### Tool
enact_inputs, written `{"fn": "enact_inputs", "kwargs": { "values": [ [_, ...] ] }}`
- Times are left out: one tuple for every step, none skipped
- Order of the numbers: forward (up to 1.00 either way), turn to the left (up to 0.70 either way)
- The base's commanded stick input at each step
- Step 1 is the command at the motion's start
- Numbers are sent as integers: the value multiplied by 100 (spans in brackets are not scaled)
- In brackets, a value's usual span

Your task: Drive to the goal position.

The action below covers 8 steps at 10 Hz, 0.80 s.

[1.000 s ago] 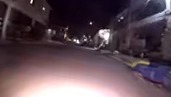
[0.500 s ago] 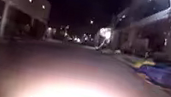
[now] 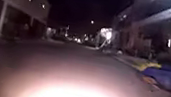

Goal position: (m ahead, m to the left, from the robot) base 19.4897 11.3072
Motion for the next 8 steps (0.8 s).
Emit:
{"fn": "enact_inputs", "kwargs": {
  "values": [
    [60, 0],
    [60, -4],
    [60, -15],
    [60, -15],
    [60, -15],
    [60, -15],
    [60, -15],
    [60, -15]
  ]
}}
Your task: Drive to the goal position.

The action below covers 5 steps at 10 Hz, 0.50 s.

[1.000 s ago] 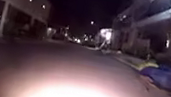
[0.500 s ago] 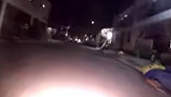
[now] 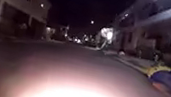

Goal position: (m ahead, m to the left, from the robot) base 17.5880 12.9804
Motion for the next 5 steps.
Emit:
{"fn": "enact_inputs", "kwargs": {
  "values": [
    [60, -12],
    [60, 0],
    [60, 0],
    [60, 0],
    [60, 0]
  ]
}}
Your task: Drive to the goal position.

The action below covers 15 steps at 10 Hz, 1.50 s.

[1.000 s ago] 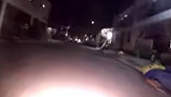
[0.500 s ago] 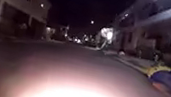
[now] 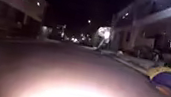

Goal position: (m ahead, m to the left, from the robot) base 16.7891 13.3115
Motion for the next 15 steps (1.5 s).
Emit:
{"fn": "enact_inputs", "kwargs": {
  "values": [
    [60, 0],
    [60, 0],
    [60, 0],
    [60, 0],
    [60, -9],
    [60, -15],
    [60, -15],
    [60, -15],
    [60, -1],
    [60, 0],
    [60, 0],
    [60, 0],
    [60, 0],
    [60, 0],
    [60, 0]
  ]
}}
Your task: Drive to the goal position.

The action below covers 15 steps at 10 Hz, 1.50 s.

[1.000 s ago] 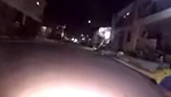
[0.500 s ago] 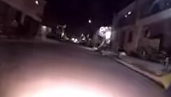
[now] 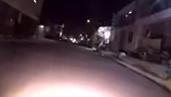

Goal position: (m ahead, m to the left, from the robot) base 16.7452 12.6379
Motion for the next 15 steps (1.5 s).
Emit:
{"fn": "enact_inputs", "kwargs": {
  "values": [
    [60, 0],
    [60, 0],
    [60, 0],
    [60, 0],
    [60, 0],
    [60, 0],
    [60, 0],
    [60, 0],
    [60, 0],
    [60, 0],
    [60, 0],
    [60, 0],
    [60, 0],
    [60, 0],
    [60, 0]
  ]
}}
